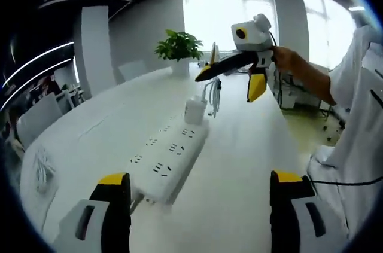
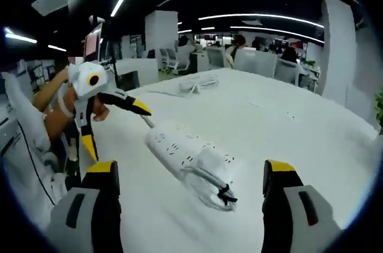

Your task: Straighten the power strip on the desk, plug the charger into it

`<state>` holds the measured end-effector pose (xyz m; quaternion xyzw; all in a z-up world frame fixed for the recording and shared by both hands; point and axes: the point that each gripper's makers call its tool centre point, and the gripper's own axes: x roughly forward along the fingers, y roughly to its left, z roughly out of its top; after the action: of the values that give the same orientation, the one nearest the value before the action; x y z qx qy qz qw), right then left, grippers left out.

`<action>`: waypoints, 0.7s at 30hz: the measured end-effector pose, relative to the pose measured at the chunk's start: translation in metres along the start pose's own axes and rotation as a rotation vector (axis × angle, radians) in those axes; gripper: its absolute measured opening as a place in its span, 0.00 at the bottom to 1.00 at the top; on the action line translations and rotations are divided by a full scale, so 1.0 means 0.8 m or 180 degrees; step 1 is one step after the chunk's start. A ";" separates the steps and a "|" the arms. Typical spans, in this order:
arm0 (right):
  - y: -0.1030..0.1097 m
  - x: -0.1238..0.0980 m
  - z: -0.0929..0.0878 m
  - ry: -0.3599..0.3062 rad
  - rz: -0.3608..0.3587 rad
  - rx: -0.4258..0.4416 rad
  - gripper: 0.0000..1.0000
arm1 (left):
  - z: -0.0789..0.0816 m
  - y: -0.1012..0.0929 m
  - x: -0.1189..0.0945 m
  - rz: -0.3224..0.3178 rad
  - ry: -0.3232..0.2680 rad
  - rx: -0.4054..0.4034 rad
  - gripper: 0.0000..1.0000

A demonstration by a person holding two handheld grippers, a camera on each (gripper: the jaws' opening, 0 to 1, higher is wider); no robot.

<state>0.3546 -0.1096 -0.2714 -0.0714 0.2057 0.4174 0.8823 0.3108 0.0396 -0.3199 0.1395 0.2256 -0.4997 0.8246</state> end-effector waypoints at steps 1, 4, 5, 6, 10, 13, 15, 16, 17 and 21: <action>-0.001 -0.004 -0.001 -0.0015 -0.0007 0.0041 0.97 | -0.007 -0.001 -0.003 0.0033 0.0051 -0.0073 0.96; 0.000 -0.014 -0.006 0.0028 -0.0081 0.0069 0.97 | -0.027 -0.002 -0.016 0.0142 0.0222 -0.0312 0.96; 0.001 -0.017 -0.008 0.0046 -0.0104 0.0066 0.97 | -0.028 -0.003 -0.020 0.0164 0.0198 -0.0338 0.96; 0.002 -0.020 -0.011 0.0069 -0.0128 0.0067 0.97 | -0.030 -0.005 -0.025 0.0178 0.0185 -0.0368 0.96; 0.007 -0.029 -0.032 0.0331 -0.0179 0.0013 0.97 | -0.029 -0.015 -0.039 0.0202 0.0088 -0.0591 0.96; 0.009 -0.037 -0.050 0.0621 -0.0251 -0.0113 0.88 | -0.053 -0.032 -0.040 -0.0020 0.0296 -0.0896 0.93; 0.014 -0.041 -0.053 0.0678 -0.0244 -0.0180 0.84 | -0.077 -0.027 -0.043 0.0002 0.0526 -0.1105 0.86; 0.015 -0.043 -0.052 0.0665 -0.0259 -0.0178 0.85 | -0.085 -0.019 -0.048 0.0121 0.0620 -0.1204 0.83; 0.016 -0.045 -0.050 0.0652 -0.0272 -0.0172 0.87 | -0.085 -0.012 -0.055 0.0261 0.0635 -0.1211 0.84; 0.025 -0.055 -0.044 0.0581 -0.0261 -0.0075 0.93 | -0.049 -0.015 -0.074 0.0435 0.0235 -0.1092 0.96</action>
<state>0.3038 -0.1387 -0.2837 -0.1278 0.2772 0.3751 0.8753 0.2677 0.0968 -0.3231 0.0300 0.3276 -0.3912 0.8595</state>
